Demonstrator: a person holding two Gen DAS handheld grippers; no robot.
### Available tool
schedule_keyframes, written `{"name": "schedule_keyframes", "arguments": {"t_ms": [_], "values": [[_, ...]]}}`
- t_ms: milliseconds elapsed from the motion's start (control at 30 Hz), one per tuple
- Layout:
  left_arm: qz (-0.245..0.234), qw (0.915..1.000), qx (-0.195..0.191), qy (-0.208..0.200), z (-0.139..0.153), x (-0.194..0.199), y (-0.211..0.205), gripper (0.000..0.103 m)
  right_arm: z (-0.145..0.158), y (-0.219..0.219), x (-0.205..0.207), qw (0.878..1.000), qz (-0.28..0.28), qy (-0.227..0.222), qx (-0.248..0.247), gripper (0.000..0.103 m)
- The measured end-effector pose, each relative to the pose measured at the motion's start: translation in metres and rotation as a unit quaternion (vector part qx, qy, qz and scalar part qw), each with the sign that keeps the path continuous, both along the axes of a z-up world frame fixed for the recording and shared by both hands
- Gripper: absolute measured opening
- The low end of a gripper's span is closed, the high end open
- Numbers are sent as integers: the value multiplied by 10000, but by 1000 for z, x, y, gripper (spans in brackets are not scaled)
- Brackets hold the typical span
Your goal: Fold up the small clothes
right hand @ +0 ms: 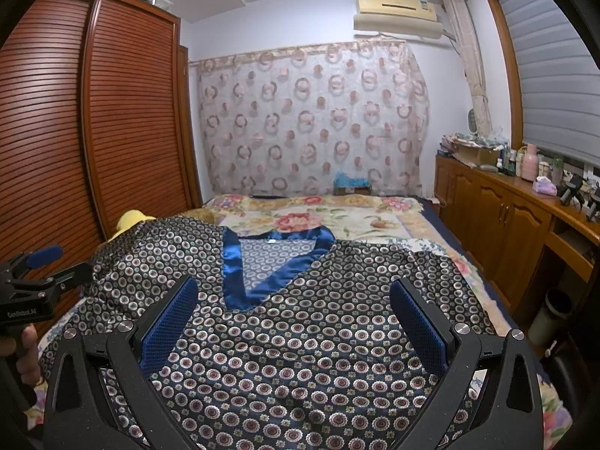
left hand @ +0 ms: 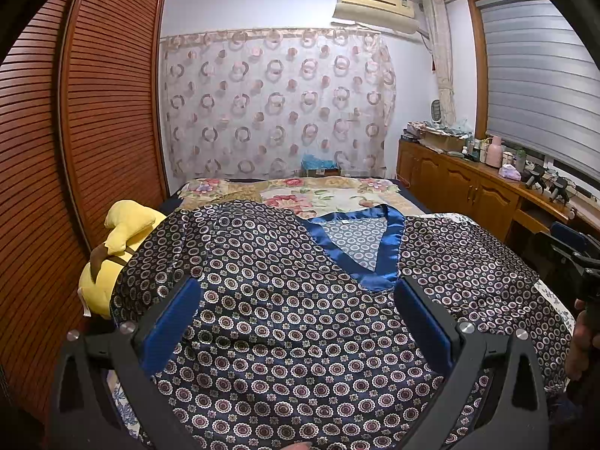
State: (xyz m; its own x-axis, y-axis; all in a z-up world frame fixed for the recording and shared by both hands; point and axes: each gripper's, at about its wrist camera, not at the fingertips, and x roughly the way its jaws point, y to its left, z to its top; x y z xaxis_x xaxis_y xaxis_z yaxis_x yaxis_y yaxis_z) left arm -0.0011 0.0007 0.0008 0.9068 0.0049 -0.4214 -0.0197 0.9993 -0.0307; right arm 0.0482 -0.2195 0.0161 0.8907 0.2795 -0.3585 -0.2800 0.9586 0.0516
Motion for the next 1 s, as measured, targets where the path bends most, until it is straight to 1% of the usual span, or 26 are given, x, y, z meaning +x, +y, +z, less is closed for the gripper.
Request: {"name": "schedule_keyframes", "arguments": {"t_ms": [1000], "values": [[9, 10000, 14, -23, 5, -1, 1, 103, 1, -2, 0, 10000, 0, 10, 5, 103]]}}
